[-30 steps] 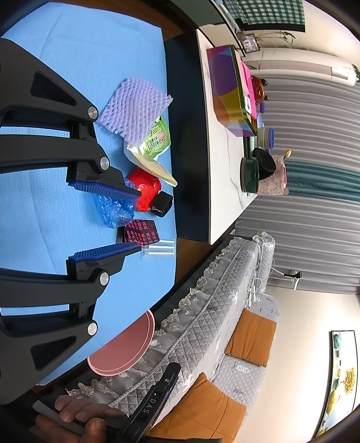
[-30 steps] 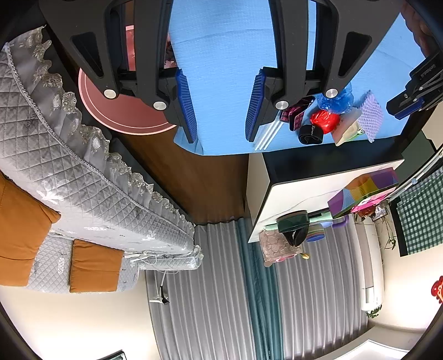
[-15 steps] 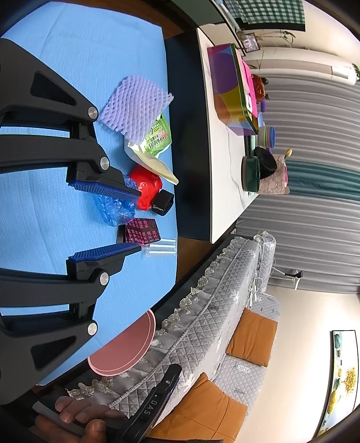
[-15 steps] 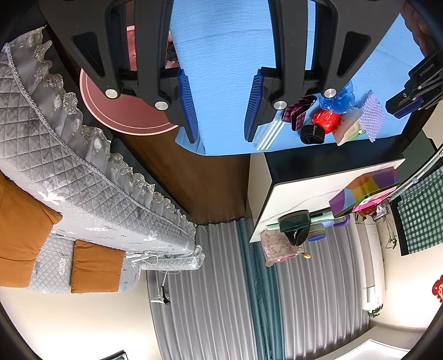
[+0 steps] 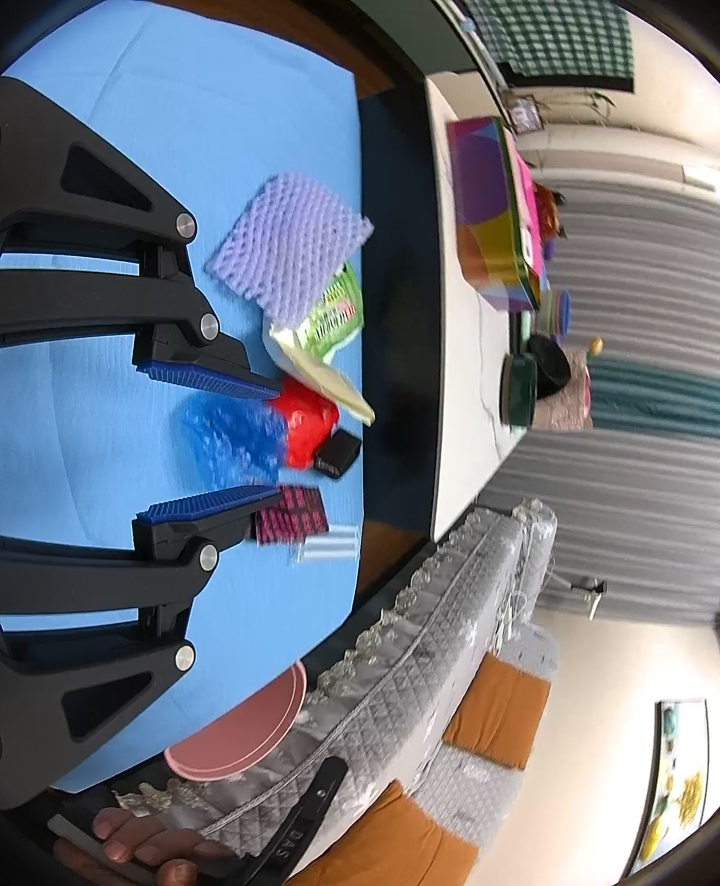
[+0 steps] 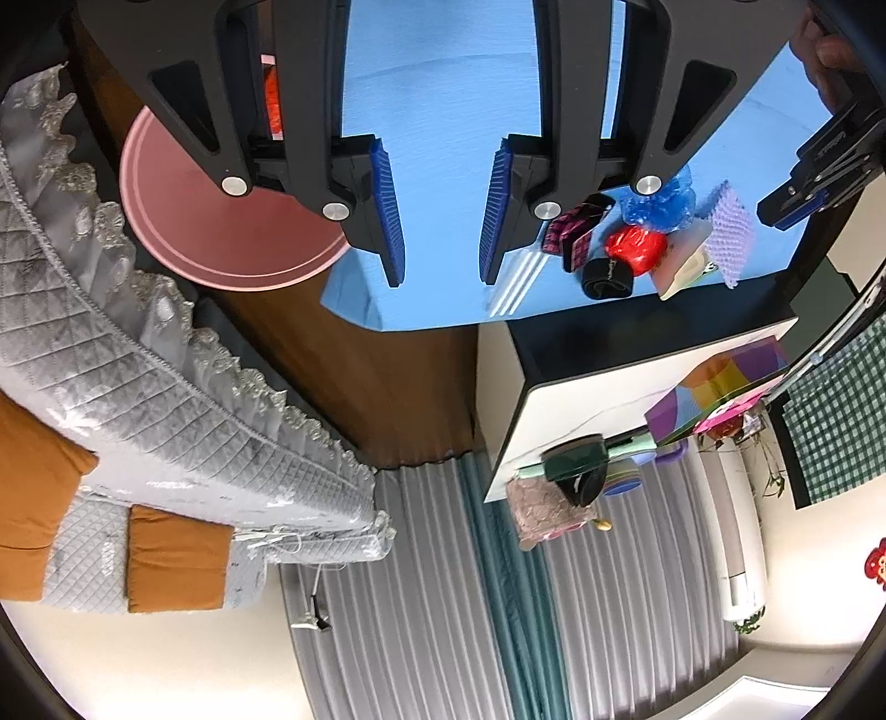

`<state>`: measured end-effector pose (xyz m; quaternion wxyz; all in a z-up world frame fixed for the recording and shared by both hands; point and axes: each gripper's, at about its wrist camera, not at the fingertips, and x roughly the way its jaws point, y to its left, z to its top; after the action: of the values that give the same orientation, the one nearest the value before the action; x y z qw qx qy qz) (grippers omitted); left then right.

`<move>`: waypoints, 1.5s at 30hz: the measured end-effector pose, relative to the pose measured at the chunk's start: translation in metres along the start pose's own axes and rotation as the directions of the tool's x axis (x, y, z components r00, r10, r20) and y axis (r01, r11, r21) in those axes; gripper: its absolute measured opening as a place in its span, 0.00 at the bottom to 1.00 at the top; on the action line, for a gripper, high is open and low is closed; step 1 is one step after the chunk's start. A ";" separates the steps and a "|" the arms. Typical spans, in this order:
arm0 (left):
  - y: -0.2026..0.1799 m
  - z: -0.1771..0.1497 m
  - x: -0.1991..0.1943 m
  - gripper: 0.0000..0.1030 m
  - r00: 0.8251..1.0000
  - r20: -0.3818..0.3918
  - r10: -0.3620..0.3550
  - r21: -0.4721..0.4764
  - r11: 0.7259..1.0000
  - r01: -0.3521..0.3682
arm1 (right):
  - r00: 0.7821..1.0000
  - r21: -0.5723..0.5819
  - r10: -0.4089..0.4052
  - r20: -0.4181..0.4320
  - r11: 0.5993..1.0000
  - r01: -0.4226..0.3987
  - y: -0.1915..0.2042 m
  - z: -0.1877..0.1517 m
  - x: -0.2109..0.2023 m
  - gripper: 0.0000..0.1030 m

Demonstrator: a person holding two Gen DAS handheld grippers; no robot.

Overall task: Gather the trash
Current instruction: 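Grasp the purple foam net with the left tool while the right tool grasps the pink-black packet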

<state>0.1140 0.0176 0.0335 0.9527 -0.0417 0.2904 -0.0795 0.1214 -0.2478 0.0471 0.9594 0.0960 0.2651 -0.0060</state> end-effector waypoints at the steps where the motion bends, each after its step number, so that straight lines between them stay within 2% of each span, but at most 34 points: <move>1: 0.004 0.000 0.003 0.32 1.000 -0.002 0.011 -0.014 1.000 -0.011 | 1.000 -0.001 0.007 -0.004 1.000 -0.007 0.002 -0.001 0.004 0.28; 7: 0.029 0.000 0.019 0.32 0.996 -0.023 0.087 -0.066 0.994 -0.088 | 0.996 0.005 0.067 -0.051 0.998 -0.067 0.028 -0.010 0.034 0.28; 11: 0.045 -0.003 0.033 0.32 0.988 -0.056 0.143 -0.097 0.984 -0.148 | 0.990 0.017 0.113 -0.086 0.994 -0.112 0.045 -0.016 0.056 0.28; 14: 0.058 -0.006 0.047 0.32 0.975 -0.088 0.203 -0.098 0.972 -0.212 | 0.982 0.036 0.147 -0.119 0.989 -0.144 0.057 -0.022 0.073 0.29; 15: 0.062 -0.006 0.052 0.39 0.969 -0.104 0.222 -0.097 0.968 -0.232 | 0.976 0.041 0.166 -0.137 0.986 -0.162 0.061 -0.024 0.081 0.30; 16: 0.066 -0.006 0.059 0.52 0.962 -0.128 0.242 -0.095 0.962 -0.255 | 0.973 0.042 0.177 -0.149 0.984 -0.172 0.065 -0.026 0.086 0.30; 17: 0.068 -0.007 0.064 0.56 0.956 -0.151 0.252 -0.091 0.959 -0.267 | 0.969 0.044 0.187 -0.164 0.982 -0.182 0.070 -0.028 0.093 0.31; 19: 0.073 -0.008 0.075 0.56 0.941 -0.187 0.283 -0.079 0.950 -0.301 | 0.959 0.056 0.207 -0.195 0.978 -0.200 0.075 -0.032 0.105 0.42; 20: 0.076 -0.008 0.079 0.57 0.936 -0.194 0.294 -0.076 0.947 -0.313 | 0.954 0.063 0.217 -0.208 0.976 -0.208 0.077 -0.034 0.110 0.43; 24: 0.083 -0.007 0.091 0.57 0.926 -0.220 0.306 -0.085 0.940 -0.331 | 0.937 0.084 0.245 -0.248 0.969 -0.231 0.085 -0.040 0.130 0.43; 29: 0.095 -0.010 0.103 0.57 0.915 -0.275 0.295 -0.126 0.932 -0.339 | 0.928 0.080 0.251 -0.275 0.968 -0.238 0.092 -0.047 0.144 0.43; 32: 0.096 -0.013 0.109 0.48 0.909 -0.307 0.282 -0.133 0.933 -0.334 | 0.924 0.070 0.251 -0.287 0.968 -0.241 0.095 -0.048 0.148 0.39; 35: 0.096 -0.014 0.107 0.35 0.910 -0.303 0.284 -0.142 0.930 -0.338 | 0.924 0.053 0.249 -0.290 0.968 -0.245 0.098 -0.048 0.147 0.24; 36: 0.096 -0.014 0.107 0.26 0.910 -0.303 0.282 -0.143 0.931 -0.336 | 0.922 0.050 0.253 -0.294 0.967 -0.250 0.099 -0.049 0.147 0.16; 39: 0.097 -0.013 0.103 0.15 0.914 -0.293 0.282 -0.147 0.931 -0.334 | 0.920 0.036 0.266 -0.289 0.963 -0.267 0.102 -0.048 0.144 0.07; 41: 0.097 -0.011 0.099 0.13 0.919 -0.275 0.284 -0.153 0.930 -0.334 | 0.925 0.017 0.270 -0.269 0.961 -0.275 0.103 -0.044 0.135 0.02; 45: 0.092 -0.001 0.083 0.12 0.930 -0.213 0.300 -0.145 0.932 -0.333 | 0.934 -0.015 0.275 -0.227 0.958 -0.286 0.105 -0.035 0.116 0.02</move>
<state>0.1932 0.0935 -0.0241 0.9137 -0.0718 0.3876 0.0985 0.2101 -0.1332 -0.0226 0.9167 0.1102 0.3543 0.1481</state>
